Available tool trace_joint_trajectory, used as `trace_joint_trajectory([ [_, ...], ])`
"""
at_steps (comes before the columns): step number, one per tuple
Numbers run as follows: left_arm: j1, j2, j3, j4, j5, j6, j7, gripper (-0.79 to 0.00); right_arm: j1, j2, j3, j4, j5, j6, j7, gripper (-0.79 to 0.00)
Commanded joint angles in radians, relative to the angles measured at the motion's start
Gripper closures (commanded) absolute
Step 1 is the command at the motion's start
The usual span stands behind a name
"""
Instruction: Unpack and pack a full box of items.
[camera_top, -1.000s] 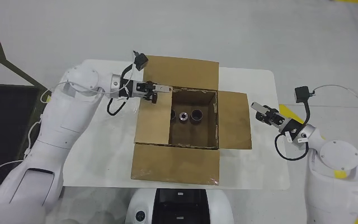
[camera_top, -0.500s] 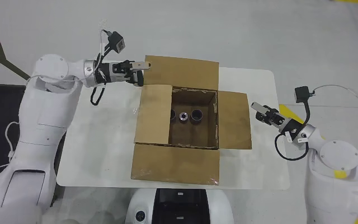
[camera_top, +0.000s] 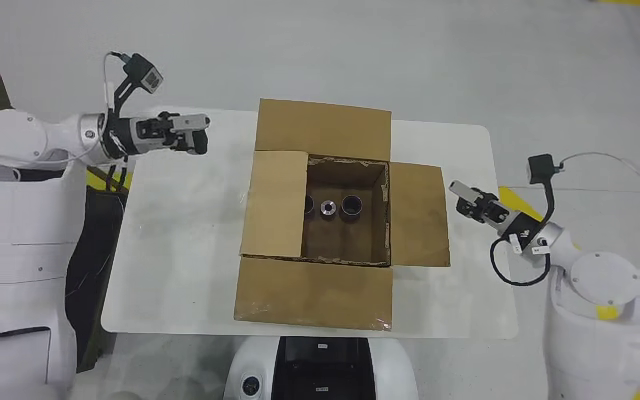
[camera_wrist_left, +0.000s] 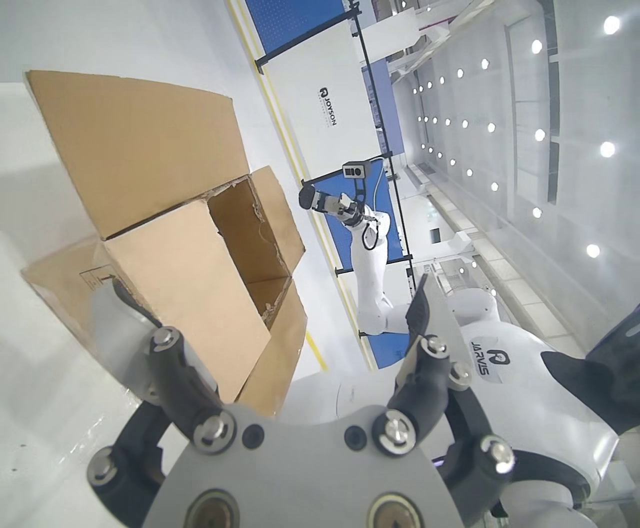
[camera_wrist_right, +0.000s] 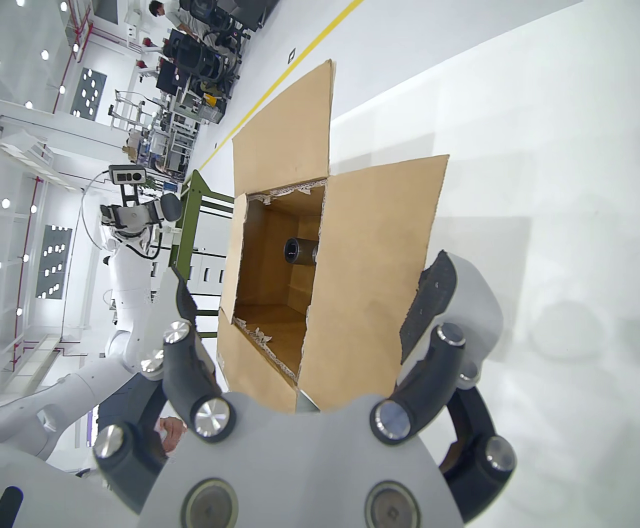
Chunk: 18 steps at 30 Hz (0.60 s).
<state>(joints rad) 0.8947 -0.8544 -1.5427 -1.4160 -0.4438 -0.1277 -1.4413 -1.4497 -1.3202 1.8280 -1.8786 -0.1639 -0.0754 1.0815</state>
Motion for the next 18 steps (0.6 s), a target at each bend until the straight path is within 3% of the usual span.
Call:
trace_joint_trajectory([
  [1, 0.003, 0.005, -0.011, 0.004, -0.001, 0.002, -0.014, -0.785, 0.000, 0.005, 0.013, 0.012, 0.033, 0.008, 0.005, -0.785],
  [18, -0.056, 0.028, -0.062, 0.171, -0.022, 0.002, -0.019, -0.785, 0.021, 0.045, 0.014, 0.172, 0.141, 0.031, 0.115, -0.785],
])
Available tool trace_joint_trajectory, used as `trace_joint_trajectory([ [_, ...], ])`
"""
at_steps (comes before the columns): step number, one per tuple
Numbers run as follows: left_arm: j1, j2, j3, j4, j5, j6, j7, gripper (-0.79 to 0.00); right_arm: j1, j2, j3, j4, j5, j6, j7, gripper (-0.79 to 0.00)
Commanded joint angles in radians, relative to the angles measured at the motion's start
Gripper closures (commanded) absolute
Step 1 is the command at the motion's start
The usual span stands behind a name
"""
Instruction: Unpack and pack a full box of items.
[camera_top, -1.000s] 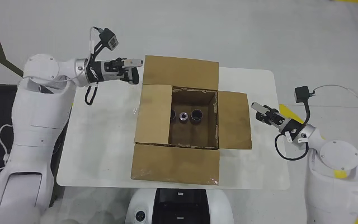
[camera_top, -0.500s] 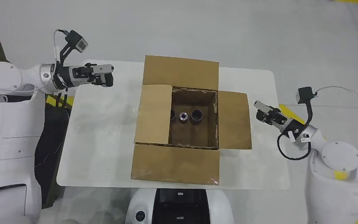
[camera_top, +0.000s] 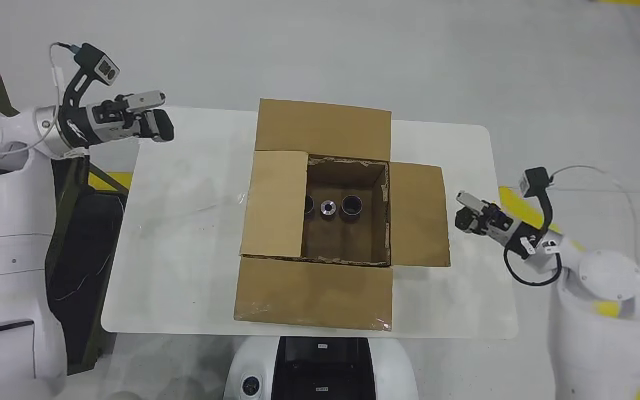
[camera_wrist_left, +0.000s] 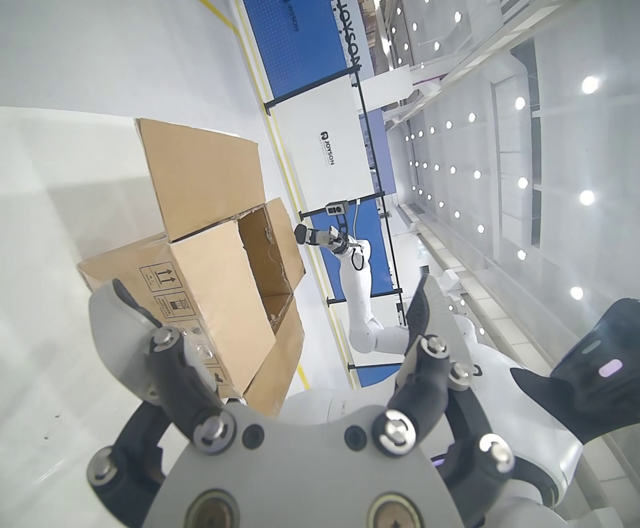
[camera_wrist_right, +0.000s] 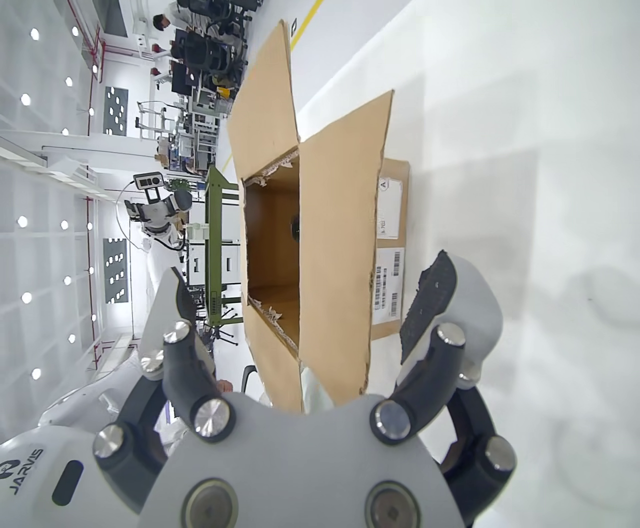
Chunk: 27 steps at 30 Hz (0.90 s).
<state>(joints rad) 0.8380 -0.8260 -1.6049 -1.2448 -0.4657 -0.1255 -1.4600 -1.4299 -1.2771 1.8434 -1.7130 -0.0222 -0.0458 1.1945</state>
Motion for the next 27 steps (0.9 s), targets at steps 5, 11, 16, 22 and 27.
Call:
trace_joint_trajectory([
  [5, 0.000, 0.000, 0.000, -0.001, 0.000, 0.000, 0.000, -0.785, 0.012, 0.013, -0.027, 0.025, 0.004, 0.020, 0.023, -0.785],
  [11, 0.000, 0.000, 0.000, -0.001, 0.000, 0.000, 0.000, -0.785, 0.038, 0.023, -0.061, 0.073, 0.123, 0.049, 0.125, -0.785],
  [16, 0.000, 0.000, 0.000, -0.001, 0.000, 0.000, 0.000, -0.785, 0.053, 0.034, -0.071, 0.081, 0.164, 0.066, 0.163, -0.785],
  [22, 0.000, 0.000, 0.000, -0.001, 0.000, 0.000, 0.000, -0.785, 0.067, 0.047, -0.066, 0.073, 0.260, 0.093, 0.206, -0.785],
  [27, 0.000, 0.000, 0.000, -0.001, 0.000, 0.000, 0.000, -0.785, 0.077, 0.055, -0.068, 0.049, 0.362, 0.105, 0.253, -0.785],
])
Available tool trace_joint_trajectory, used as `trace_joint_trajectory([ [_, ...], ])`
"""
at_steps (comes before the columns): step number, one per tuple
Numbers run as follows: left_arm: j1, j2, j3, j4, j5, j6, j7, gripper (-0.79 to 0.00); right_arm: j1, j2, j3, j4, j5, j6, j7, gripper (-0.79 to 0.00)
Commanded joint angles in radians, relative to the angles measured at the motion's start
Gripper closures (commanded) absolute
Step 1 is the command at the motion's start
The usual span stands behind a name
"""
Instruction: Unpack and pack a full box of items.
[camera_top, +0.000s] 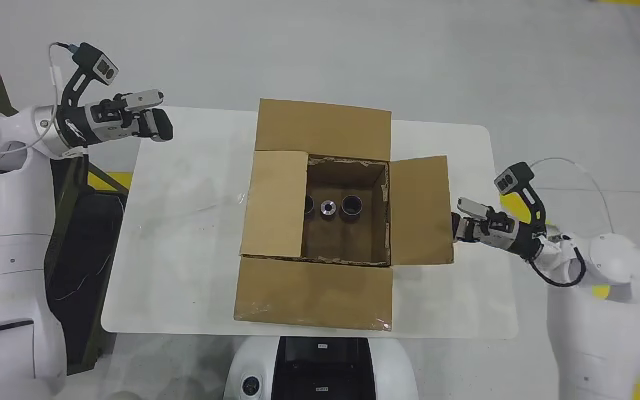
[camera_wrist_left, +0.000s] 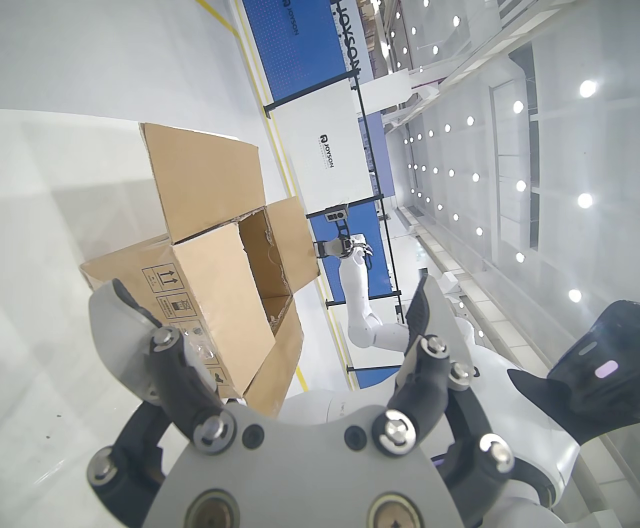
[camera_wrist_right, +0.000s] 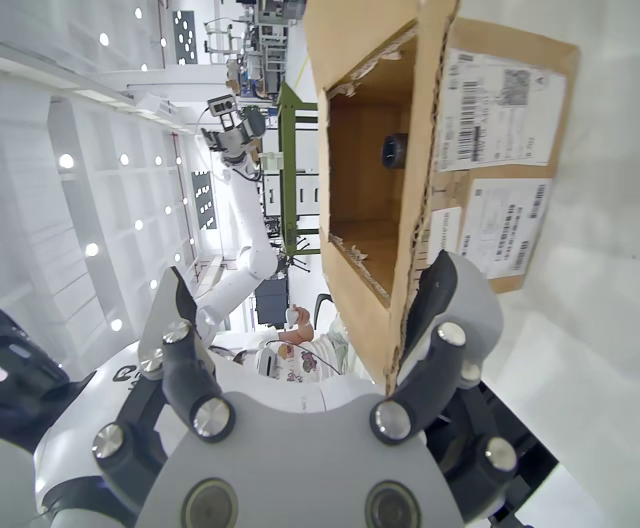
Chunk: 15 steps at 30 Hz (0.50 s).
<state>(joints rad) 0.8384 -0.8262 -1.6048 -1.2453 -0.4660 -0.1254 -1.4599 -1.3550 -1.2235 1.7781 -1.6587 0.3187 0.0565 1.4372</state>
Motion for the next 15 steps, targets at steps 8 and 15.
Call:
trace_joint_trajectory([
  [8, 0.000, 0.000, 0.000, 0.000, 0.000, 0.000, 0.000, -0.785, 0.024, 0.006, -0.114, -0.063, 0.092, 0.017, 0.021, -0.785],
  [15, 0.000, 0.000, 0.000, 0.000, 0.000, 0.000, 0.000, -0.785, 0.056, 0.007, -0.234, -0.097, 0.049, 0.007, -0.030, -0.785],
])
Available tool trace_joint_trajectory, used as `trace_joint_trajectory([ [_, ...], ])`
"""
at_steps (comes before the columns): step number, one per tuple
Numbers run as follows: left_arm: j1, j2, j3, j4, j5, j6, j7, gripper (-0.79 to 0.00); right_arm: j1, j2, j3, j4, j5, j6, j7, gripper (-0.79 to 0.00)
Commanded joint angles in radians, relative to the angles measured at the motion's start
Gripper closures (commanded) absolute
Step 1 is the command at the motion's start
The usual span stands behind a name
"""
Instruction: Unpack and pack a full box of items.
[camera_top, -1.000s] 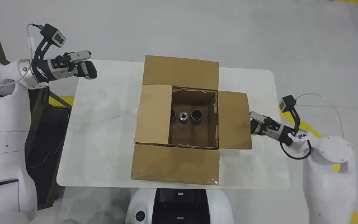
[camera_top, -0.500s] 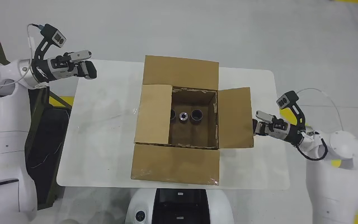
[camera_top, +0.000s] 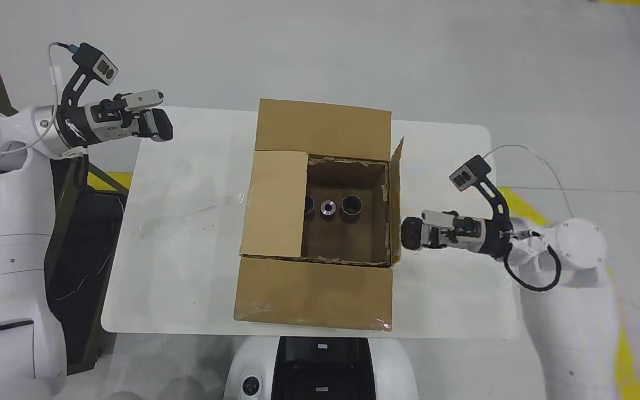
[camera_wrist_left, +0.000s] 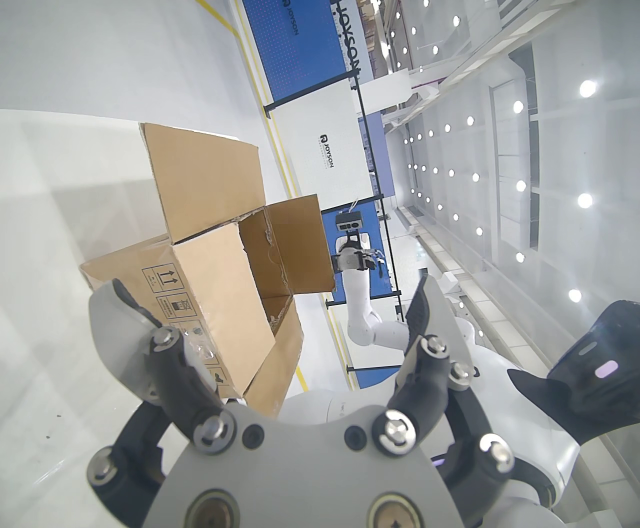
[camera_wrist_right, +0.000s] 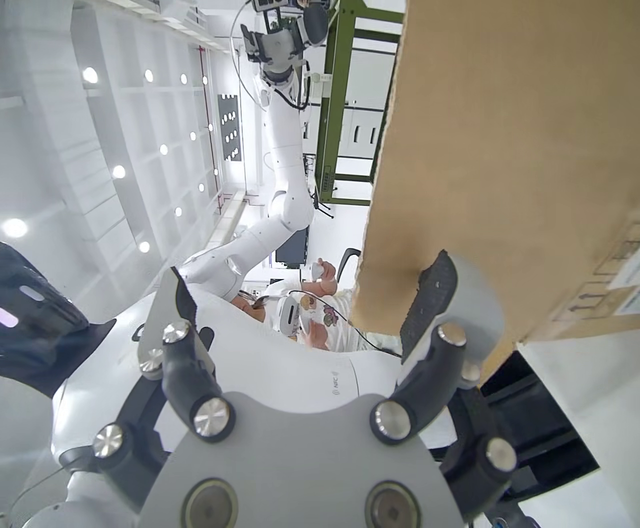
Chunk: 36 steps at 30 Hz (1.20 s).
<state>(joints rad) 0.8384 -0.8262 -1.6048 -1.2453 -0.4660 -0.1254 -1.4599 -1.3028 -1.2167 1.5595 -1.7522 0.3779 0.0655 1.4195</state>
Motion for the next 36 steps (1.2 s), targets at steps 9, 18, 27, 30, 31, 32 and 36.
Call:
trace_joint_trajectory([
  [9, 0.000, 0.000, 0.000, 0.000, 0.000, 0.000, 0.000, -0.785, 0.039, 0.002, -0.163, -0.032, -0.108, 0.010, -0.083, -0.785],
  [18, 0.000, 0.000, 0.000, 0.000, 0.000, 0.000, 0.000, -0.785, 0.051, 0.007, -0.272, -0.068, -0.268, 0.023, -0.188, -0.785],
  [27, 0.000, 0.000, 0.000, 0.000, 0.000, 0.000, 0.000, -0.785, 0.052, 0.014, -0.321, -0.067, -0.350, 0.044, -0.264, -0.785],
  [30, 0.000, 0.000, 0.000, 0.000, 0.000, 0.000, 0.000, -0.785, 0.052, 0.017, -0.324, -0.062, -0.348, 0.049, -0.271, -0.785],
  [31, 0.000, 0.000, 0.000, 0.000, 0.000, 0.000, 0.000, -0.785, 0.052, 0.018, -0.324, -0.061, -0.350, 0.050, -0.273, -0.785],
  [32, 0.000, 0.000, 0.000, 0.000, 0.000, 0.000, 0.000, -0.785, 0.052, 0.019, -0.325, -0.060, -0.348, 0.051, -0.275, -0.785],
  [36, 0.000, 0.000, 0.000, 0.000, 0.000, 0.000, 0.000, -0.785, 0.053, 0.023, -0.329, -0.058, -0.346, 0.056, -0.281, -0.785],
])
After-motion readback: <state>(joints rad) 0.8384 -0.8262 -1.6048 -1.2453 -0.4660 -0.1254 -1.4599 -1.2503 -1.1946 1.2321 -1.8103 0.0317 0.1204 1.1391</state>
